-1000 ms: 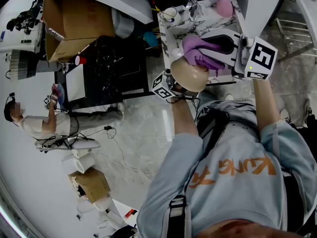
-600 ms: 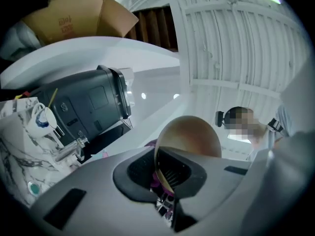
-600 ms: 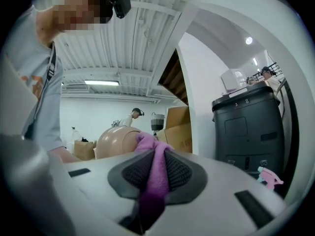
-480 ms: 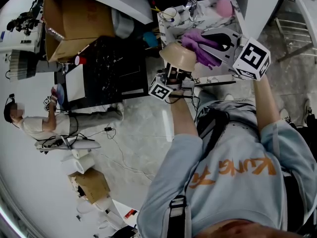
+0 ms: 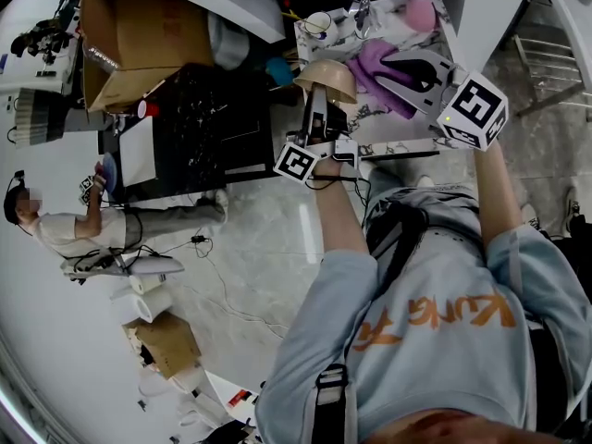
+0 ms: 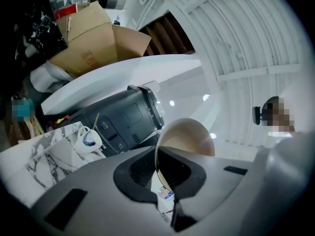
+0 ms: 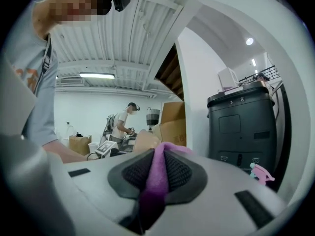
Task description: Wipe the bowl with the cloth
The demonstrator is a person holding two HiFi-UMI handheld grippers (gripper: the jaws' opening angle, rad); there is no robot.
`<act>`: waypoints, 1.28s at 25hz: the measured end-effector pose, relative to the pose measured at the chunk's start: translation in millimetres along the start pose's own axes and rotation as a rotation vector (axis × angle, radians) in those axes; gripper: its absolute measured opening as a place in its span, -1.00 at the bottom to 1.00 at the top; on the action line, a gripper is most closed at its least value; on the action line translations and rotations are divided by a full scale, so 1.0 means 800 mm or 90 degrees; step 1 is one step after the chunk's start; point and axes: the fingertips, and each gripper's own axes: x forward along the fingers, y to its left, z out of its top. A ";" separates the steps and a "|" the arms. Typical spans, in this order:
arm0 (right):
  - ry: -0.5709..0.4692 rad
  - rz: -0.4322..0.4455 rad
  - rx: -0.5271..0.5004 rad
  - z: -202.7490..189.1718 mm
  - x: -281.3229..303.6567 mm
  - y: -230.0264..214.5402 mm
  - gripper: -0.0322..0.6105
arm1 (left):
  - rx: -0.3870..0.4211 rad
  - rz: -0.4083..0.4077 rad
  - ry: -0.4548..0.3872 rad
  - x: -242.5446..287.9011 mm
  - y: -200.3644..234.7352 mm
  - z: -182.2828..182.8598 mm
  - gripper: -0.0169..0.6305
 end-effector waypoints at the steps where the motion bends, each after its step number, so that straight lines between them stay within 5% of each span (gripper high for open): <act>1: -0.007 -0.017 0.006 0.002 -0.002 -0.007 -0.67 | 0.003 0.029 0.001 -0.001 0.008 0.001 -0.85; 5: -0.023 -0.087 0.027 0.003 -0.008 -0.032 -0.67 | 0.041 0.145 0.020 -0.008 0.036 0.007 -0.85; 10: -0.037 -0.164 0.041 0.006 -0.017 -0.058 -0.67 | 0.162 0.212 0.085 0.001 0.037 0.013 -0.85; 18: -0.025 -0.258 0.052 0.001 -0.031 -0.086 -0.67 | 0.268 0.280 0.118 0.015 0.024 0.031 -0.85; 32: -0.021 -0.364 0.045 -0.001 -0.052 -0.108 -0.67 | 0.581 0.366 0.147 0.042 -0.015 0.033 -0.85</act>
